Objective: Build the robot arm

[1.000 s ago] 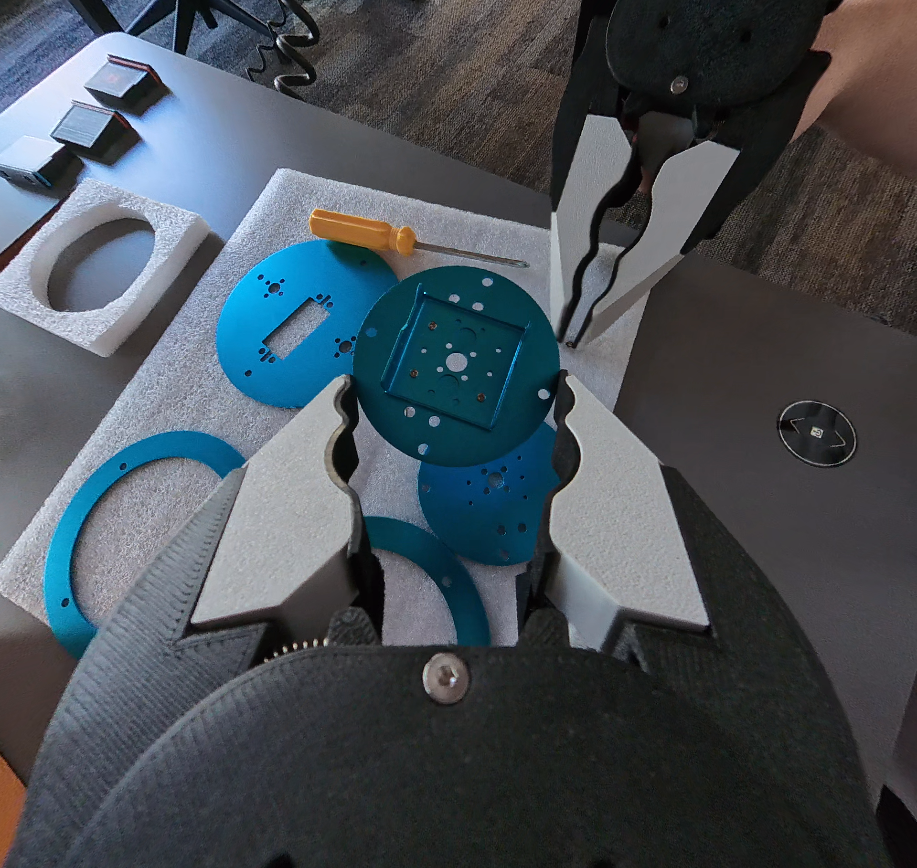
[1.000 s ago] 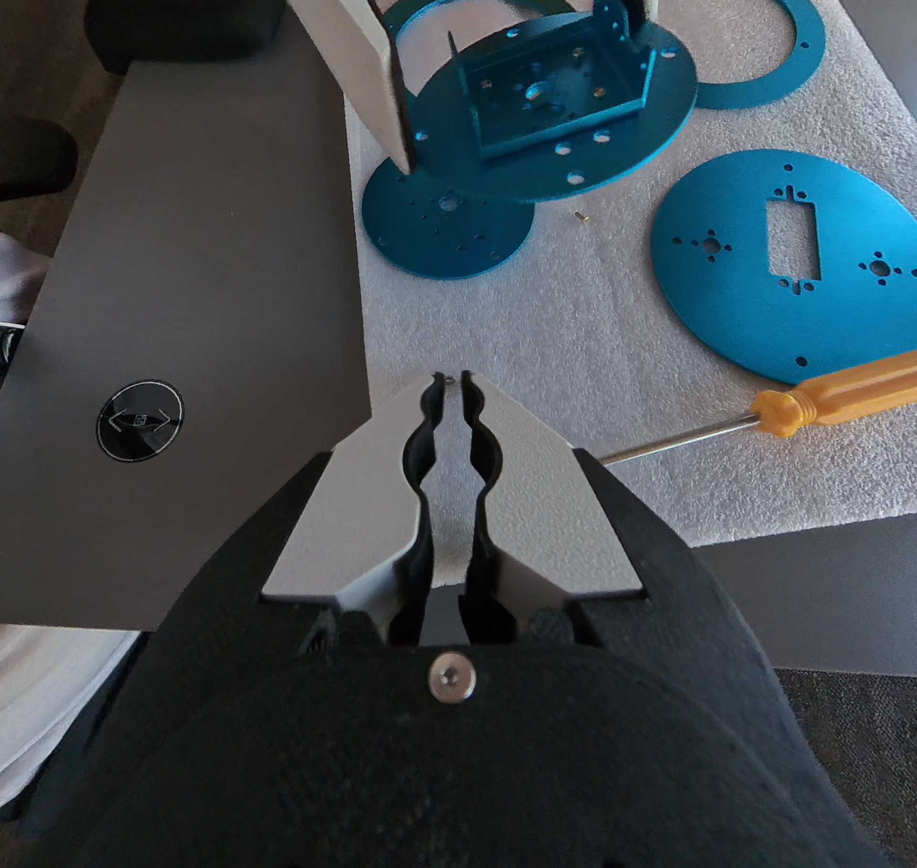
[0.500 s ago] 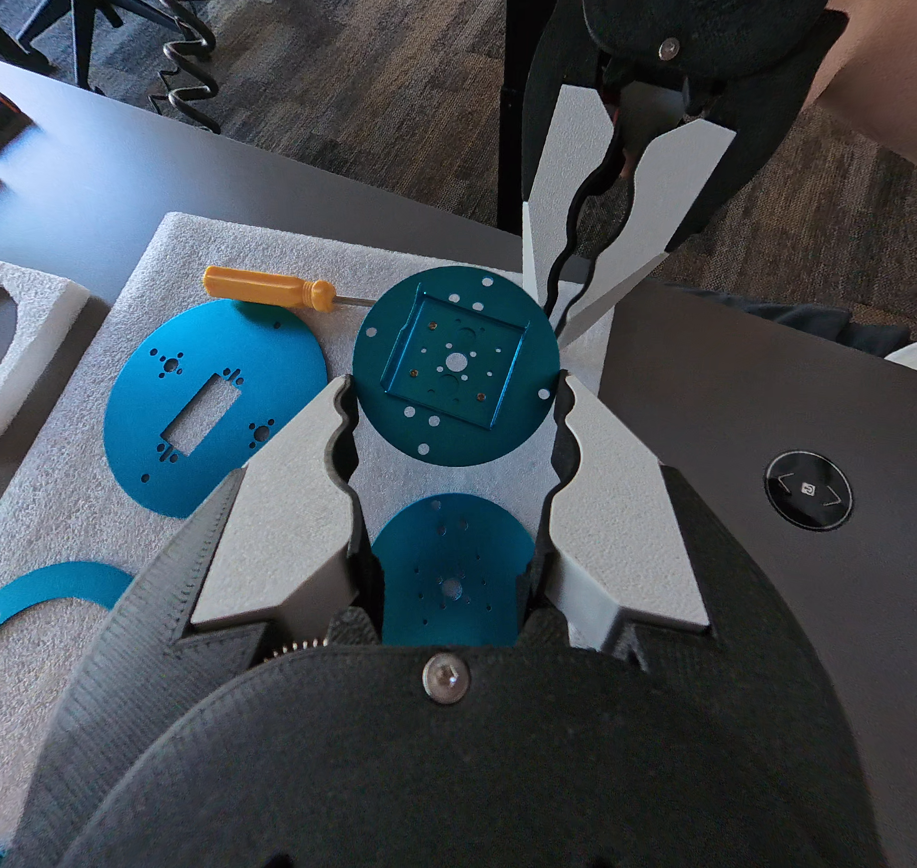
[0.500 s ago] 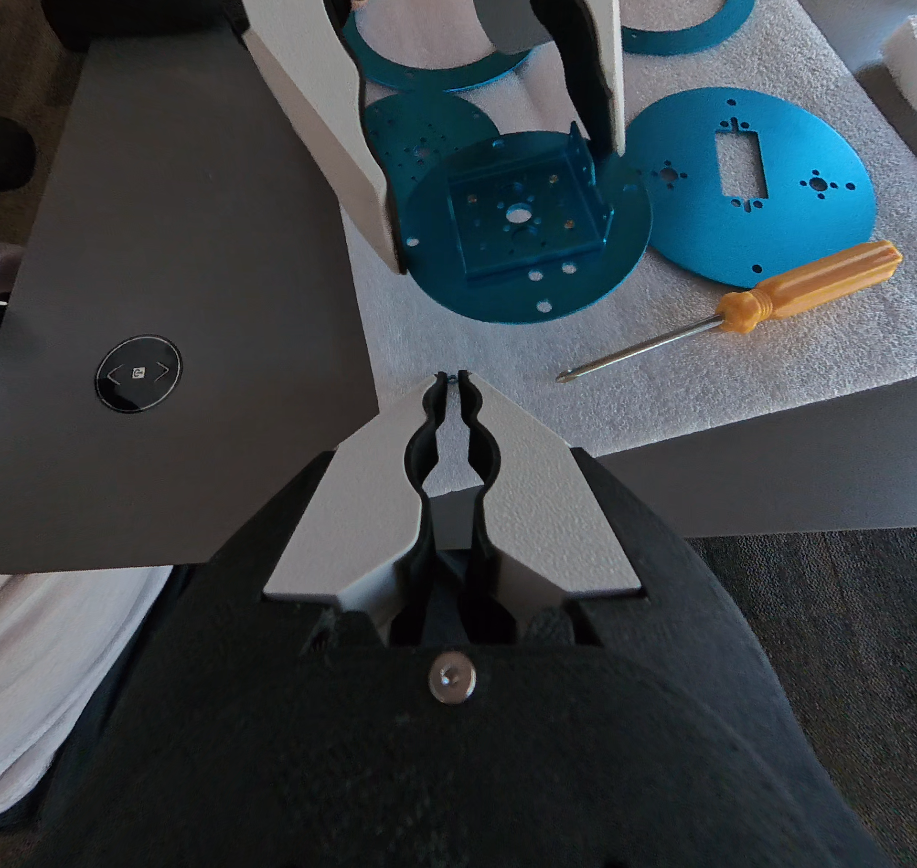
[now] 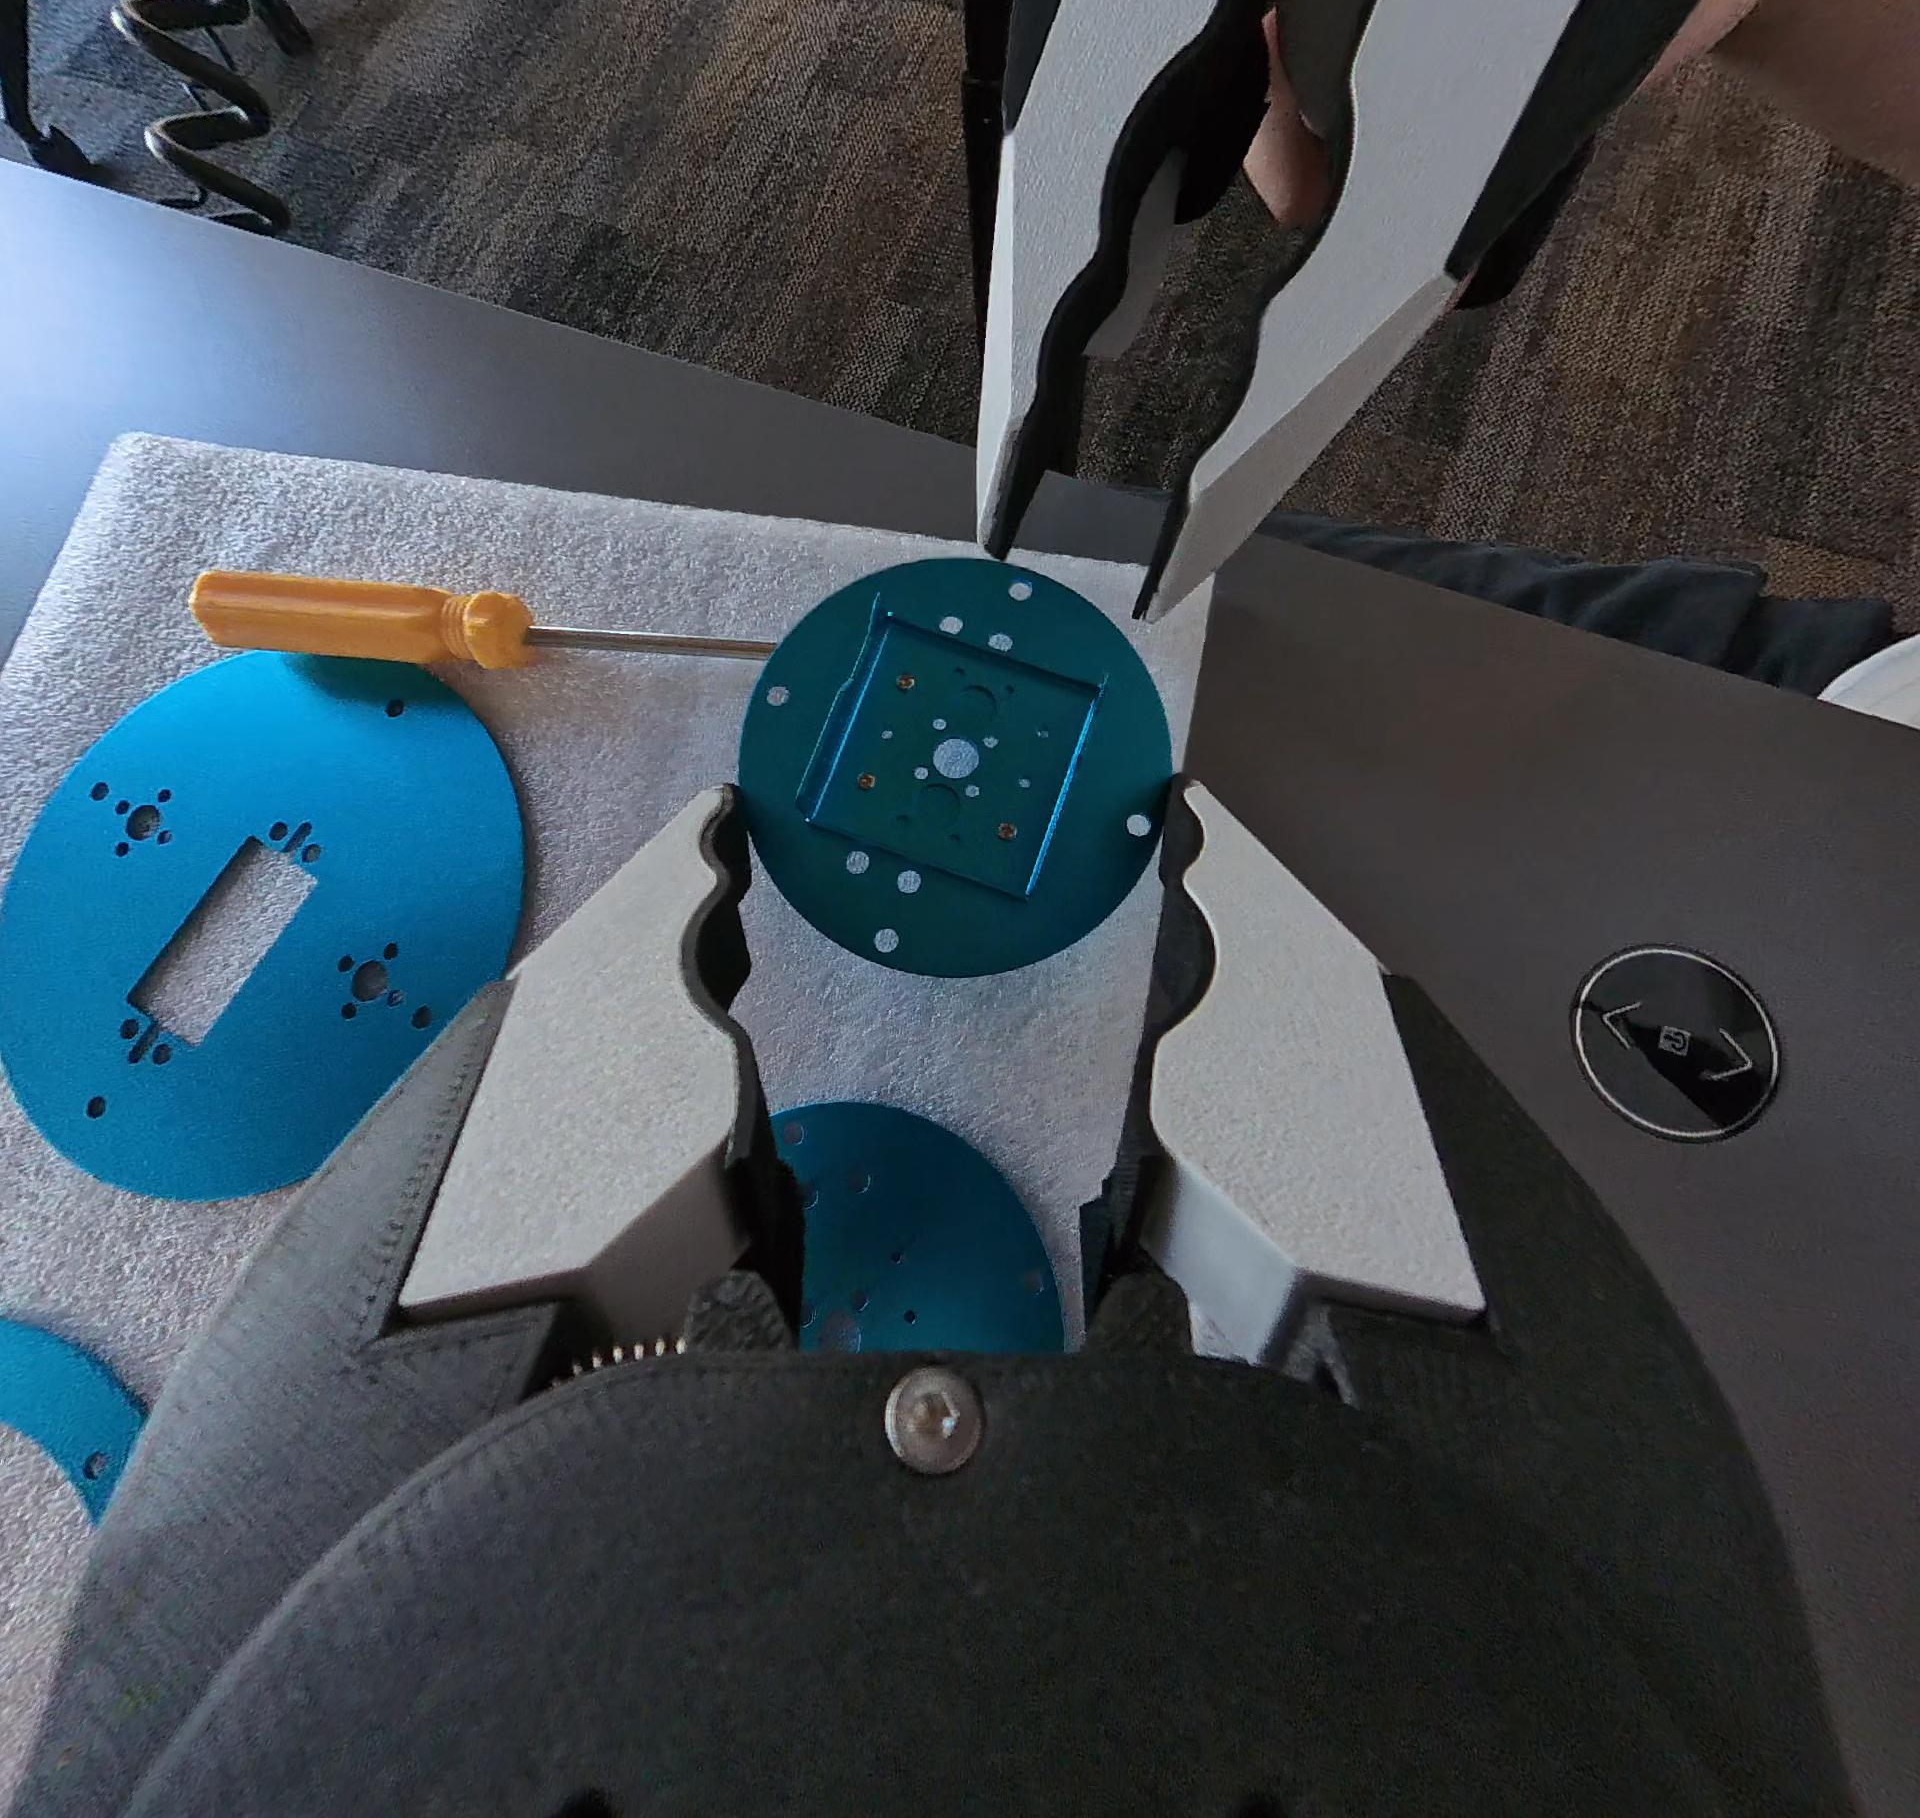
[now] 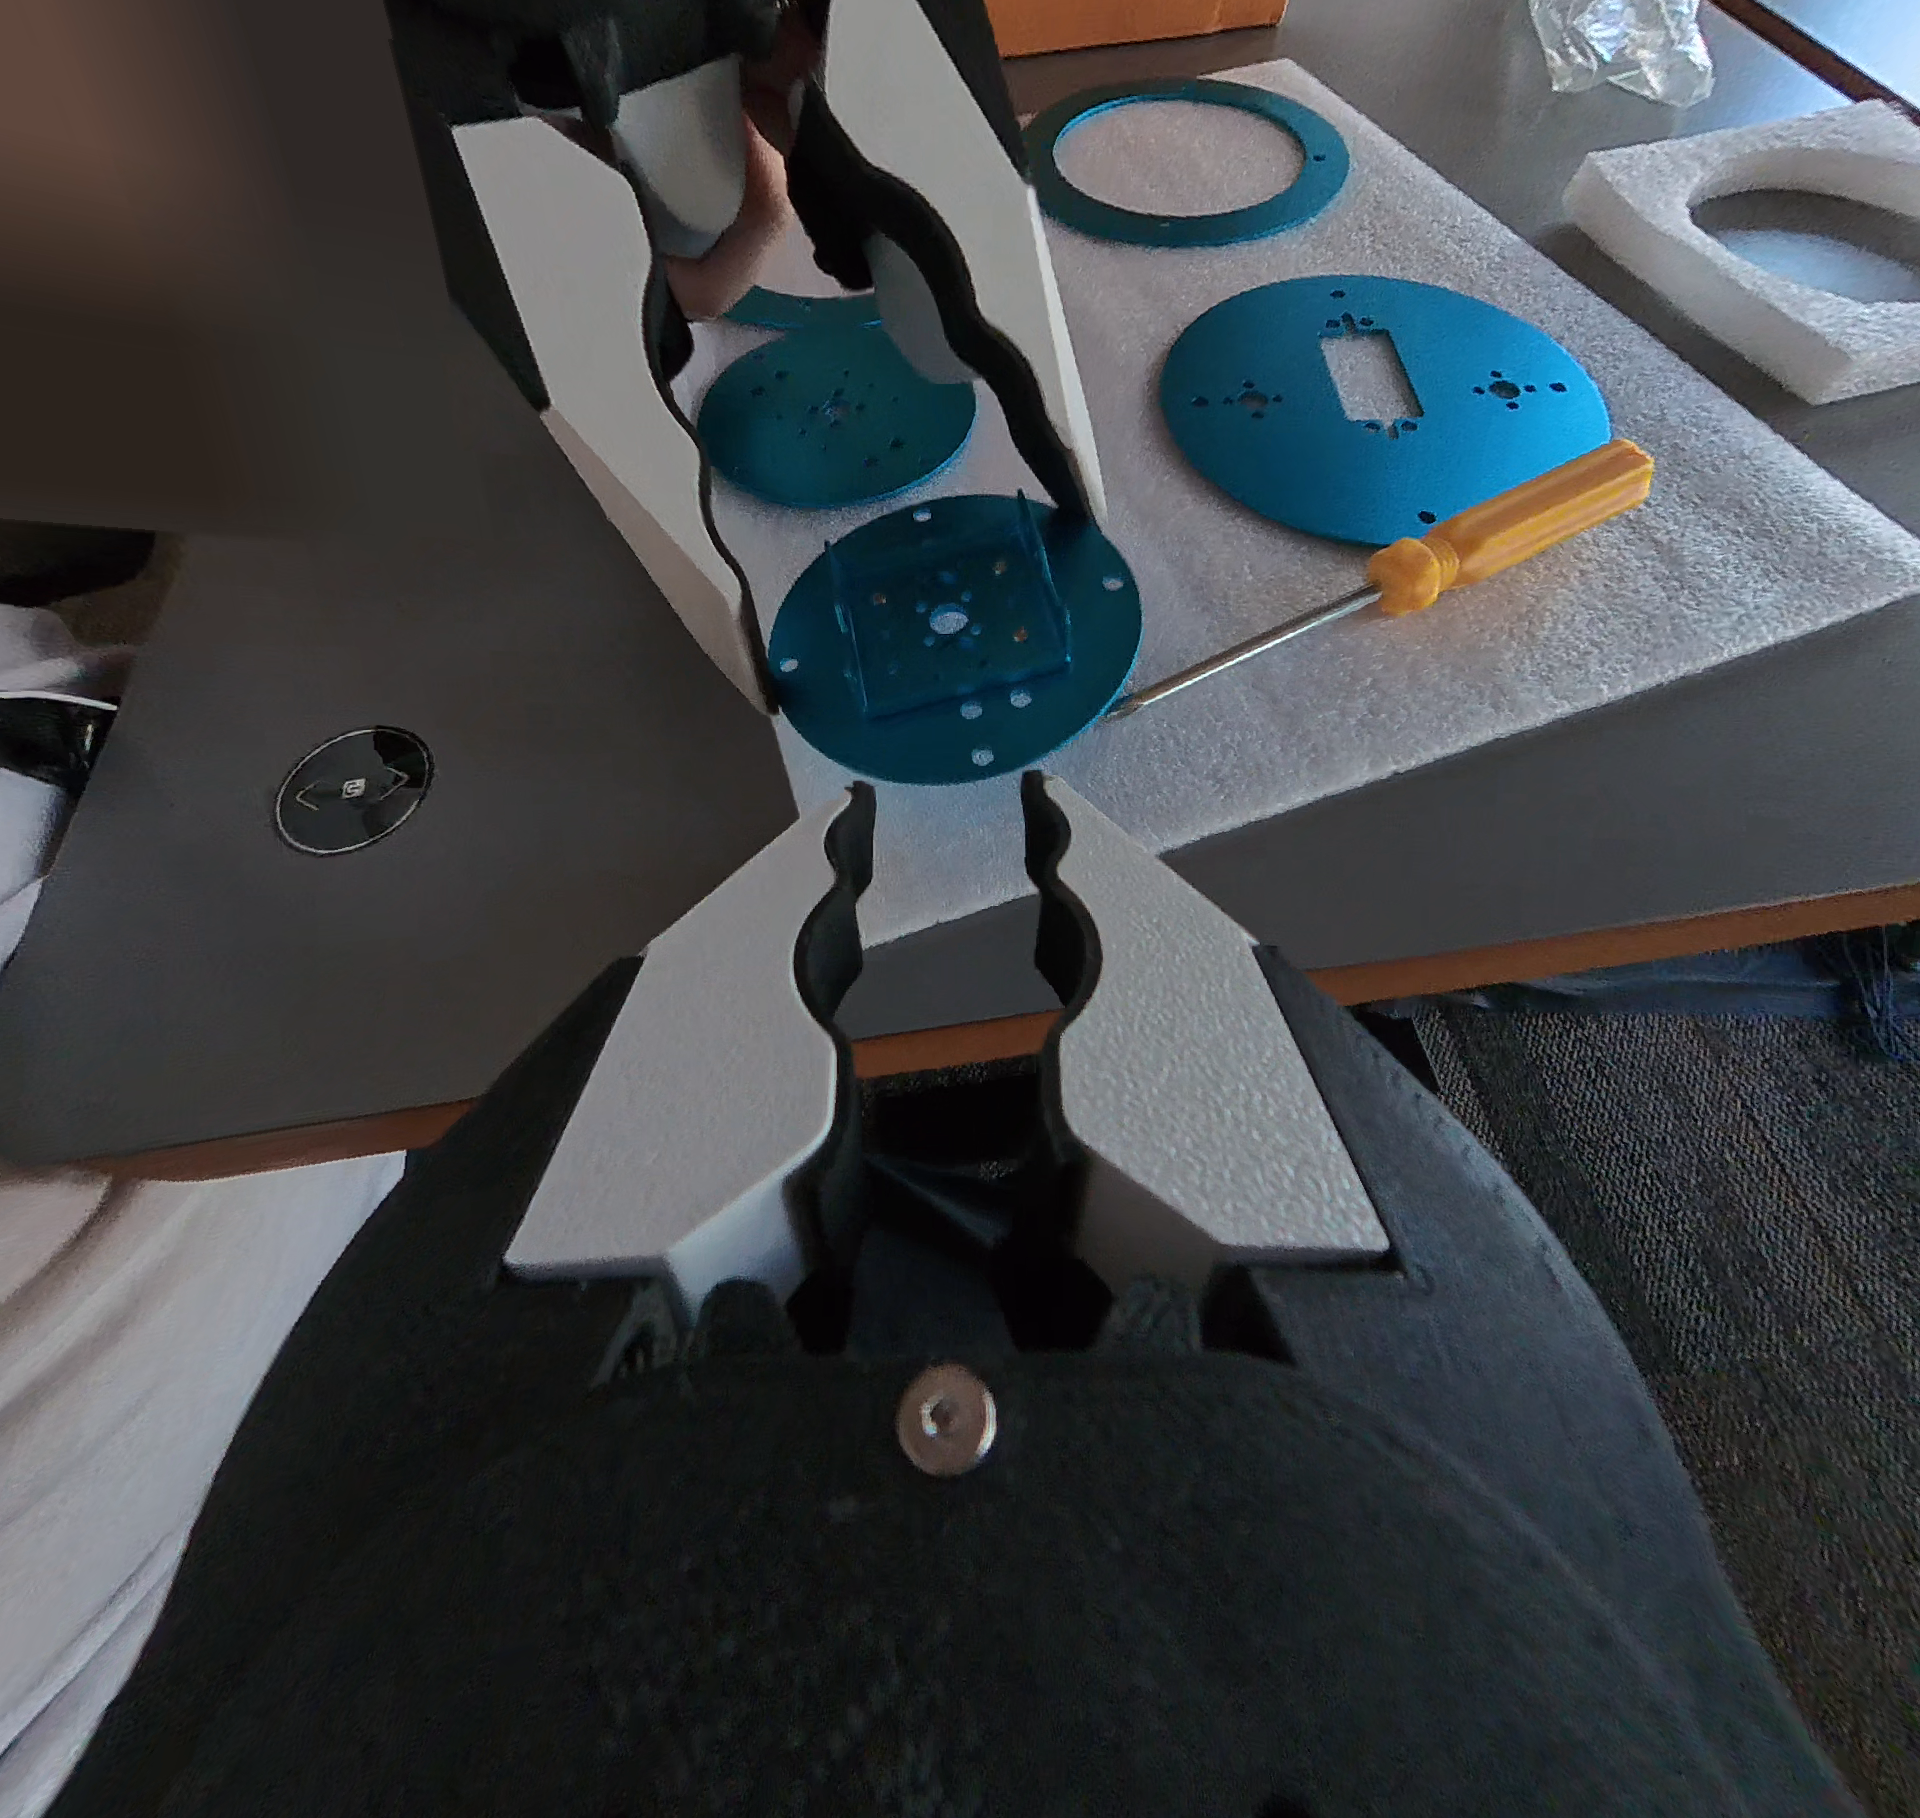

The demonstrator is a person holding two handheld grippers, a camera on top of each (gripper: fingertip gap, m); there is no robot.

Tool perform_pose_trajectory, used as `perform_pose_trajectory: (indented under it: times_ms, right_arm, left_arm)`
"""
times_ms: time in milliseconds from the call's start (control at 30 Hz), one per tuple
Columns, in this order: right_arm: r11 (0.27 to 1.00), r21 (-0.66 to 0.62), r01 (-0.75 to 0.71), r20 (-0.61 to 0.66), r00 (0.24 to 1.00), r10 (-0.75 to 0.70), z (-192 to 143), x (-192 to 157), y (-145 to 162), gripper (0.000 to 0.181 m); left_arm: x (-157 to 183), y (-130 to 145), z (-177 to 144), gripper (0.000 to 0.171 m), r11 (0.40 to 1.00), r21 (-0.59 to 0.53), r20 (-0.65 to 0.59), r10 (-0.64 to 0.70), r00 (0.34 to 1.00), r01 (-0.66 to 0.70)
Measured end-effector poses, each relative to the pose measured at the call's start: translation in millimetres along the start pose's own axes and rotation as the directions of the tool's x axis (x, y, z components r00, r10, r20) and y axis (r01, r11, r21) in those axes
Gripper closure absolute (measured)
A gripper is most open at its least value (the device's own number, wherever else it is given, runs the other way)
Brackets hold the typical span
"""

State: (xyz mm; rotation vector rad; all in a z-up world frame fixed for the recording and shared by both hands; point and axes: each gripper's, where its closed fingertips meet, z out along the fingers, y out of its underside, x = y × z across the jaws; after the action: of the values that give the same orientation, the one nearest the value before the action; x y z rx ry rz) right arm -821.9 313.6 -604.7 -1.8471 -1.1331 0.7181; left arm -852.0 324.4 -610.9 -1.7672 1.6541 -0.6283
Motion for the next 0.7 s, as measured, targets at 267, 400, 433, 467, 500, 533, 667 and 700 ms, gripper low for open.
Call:
perform_pose_trajectory:
  times_ms: [267, 400, 433, 467, 500, 533, 667, 700]
  right_arm:
    - [0.999, 0.01, 0.038, -0.021, 0.999, -0.038, 2.6, 1.7, 1.9, 0.153]
    - [0.999, 0.026, 0.036, -0.01, 0.999, -0.036, 1.7, 1.0, 1.0, 0.153]
    - [0.999, 0.029, 0.037, -0.009, 0.999, -0.036, 1.7, 1.2, 0.9, 0.153]
    - [0.999, 0.028, 0.036, -0.009, 0.999, -0.036, 1.9, 1.5, 1.2, 0.152]
    - [0.999, 0.026, 0.035, -0.008, 0.999, -0.035, 2.3, 2.0, 1.8, 0.152]
    - [0.999, 0.024, 0.034, -0.008, 0.999, -0.034, 2.7, 2.3, 2.3, 0.152]
    - [0.999, 0.02, 0.035, -0.003, 0.999, -0.035, 4.1, 2.0, 3.1, 0.152]
    - [0.999, 0.017, 0.035, -0.002, 0.999, -0.035, 4.3, 2.1, 3.9, 0.153]
  left_arm:
    - [-1.7, 3.0, 5.2, 0.092, 1.0, -0.017, -0.01, 0.001, 1.0, -0.001]
    - [1.1, 3.8, 8.0, 0.092, 1.0, -0.017, -0.024, 0.002, 1.0, -0.002]
    - [1.4, 4.2, 8.9, 0.093, 1.0, -0.02, -0.025, 0.003, 1.0, -0.003]
    - [1.5, 5.0, 9.7, 0.092, 1.0, -0.023, -0.024, 0.005, 1.0, -0.005]
    - [1.7, 5.3, 10.3, 0.092, 1.0, -0.023, -0.027, 0.004, 1.0, -0.005]
    - [1.8, 5.3, 10.3, 0.092, 1.0, -0.021, -0.029, 0.001, 1.0, -0.002]
    - [1.3, 5.5, 10.0, 0.092, 1.0, -0.009, -0.03, -0.01, 1.0, 0.01]
    - [1.5, 5.7, 10.3, 0.092, 1.0, -0.01, -0.031, -0.01, 0.999, 0.01]
